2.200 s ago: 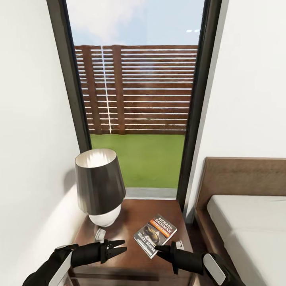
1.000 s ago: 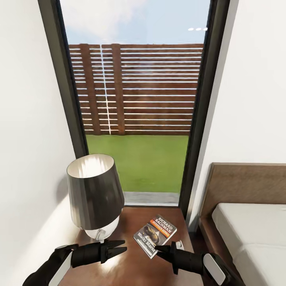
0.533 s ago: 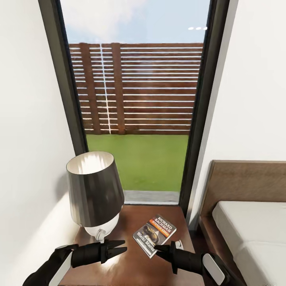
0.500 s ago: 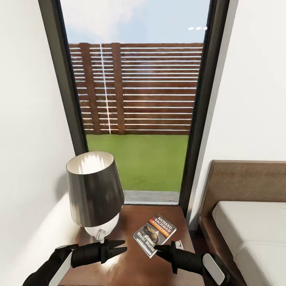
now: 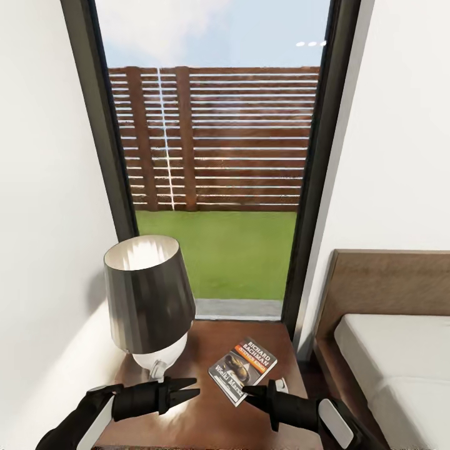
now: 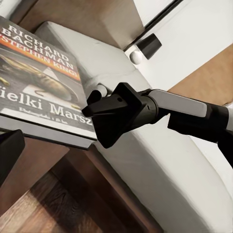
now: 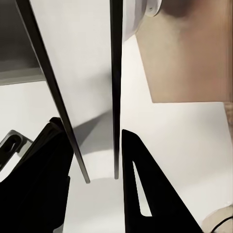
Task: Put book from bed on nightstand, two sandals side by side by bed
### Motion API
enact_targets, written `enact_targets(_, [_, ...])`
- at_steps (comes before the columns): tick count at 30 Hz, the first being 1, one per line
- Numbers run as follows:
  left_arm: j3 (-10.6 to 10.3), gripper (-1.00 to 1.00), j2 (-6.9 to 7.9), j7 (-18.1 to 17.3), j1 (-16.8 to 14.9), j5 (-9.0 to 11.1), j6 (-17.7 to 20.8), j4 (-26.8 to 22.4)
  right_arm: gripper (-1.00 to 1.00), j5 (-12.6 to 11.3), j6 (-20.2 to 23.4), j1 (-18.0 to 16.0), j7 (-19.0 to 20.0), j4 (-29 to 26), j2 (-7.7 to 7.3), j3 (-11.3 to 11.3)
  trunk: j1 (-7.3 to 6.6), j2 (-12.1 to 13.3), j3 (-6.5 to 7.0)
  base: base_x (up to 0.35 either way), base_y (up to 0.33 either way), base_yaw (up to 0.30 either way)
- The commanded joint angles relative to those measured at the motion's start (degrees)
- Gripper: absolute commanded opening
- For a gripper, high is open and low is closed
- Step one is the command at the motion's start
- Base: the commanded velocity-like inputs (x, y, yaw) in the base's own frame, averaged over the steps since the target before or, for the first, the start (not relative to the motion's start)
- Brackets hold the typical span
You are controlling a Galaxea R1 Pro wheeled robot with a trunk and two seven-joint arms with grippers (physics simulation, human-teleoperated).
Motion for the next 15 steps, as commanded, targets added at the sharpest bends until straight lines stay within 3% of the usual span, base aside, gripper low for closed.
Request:
enact_targets(1, [-0.25,1.0,0.07,0.01,-0.05,0.55,0.59,0.01,-1.0,-0.11,0.07,-0.04,0.3,0.0,-0.05,0.22,0.22,-0.44,-0.24,0.0,0.0,0.0])
enact_targets(15, [-0.25,1.0,0.07,0.01,-0.06,0.46,0.58,-0.05,-1.0,-0.02,0.07,-0.04,0.03,0.0,-0.05,0.47,3.29,-6.06,-2.75,0.0,0.0,0.0])
